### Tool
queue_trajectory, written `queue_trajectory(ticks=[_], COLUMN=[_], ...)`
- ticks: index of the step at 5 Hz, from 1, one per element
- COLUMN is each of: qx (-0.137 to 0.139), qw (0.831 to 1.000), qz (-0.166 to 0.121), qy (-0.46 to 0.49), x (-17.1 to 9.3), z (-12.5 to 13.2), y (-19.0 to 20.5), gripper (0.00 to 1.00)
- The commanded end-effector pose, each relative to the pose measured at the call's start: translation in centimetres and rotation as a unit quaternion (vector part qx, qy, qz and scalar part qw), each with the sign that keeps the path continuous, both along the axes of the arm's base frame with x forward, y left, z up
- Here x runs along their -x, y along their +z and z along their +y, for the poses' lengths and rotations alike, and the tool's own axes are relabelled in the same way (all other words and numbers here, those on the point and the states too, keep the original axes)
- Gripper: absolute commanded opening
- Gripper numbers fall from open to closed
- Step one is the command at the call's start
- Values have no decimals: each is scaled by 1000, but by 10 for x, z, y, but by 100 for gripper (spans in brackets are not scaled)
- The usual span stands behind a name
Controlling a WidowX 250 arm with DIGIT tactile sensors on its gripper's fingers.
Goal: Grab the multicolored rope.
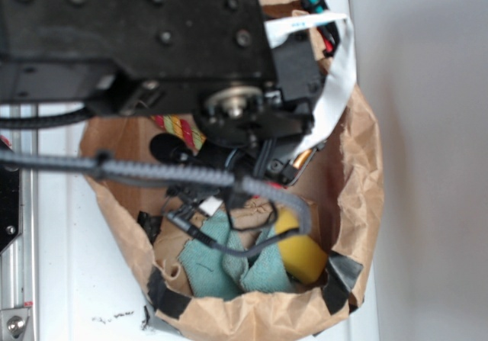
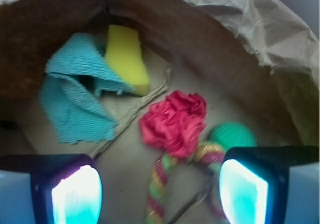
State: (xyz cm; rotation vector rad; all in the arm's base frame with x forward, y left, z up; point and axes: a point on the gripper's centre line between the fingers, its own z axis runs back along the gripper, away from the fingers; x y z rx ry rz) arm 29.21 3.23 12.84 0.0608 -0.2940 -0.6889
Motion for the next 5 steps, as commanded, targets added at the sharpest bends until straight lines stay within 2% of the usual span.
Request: queue_trajectory(ticks=[1, 4, 5], qx=[-29, -86, -96], qw=[999, 995, 994], qz=[-40, -26, -22], qy=[2, 35, 36], x=[-18, -15, -11], z=[12, 51, 58], y=[-10, -29, -37], gripper=[100, 100, 100])
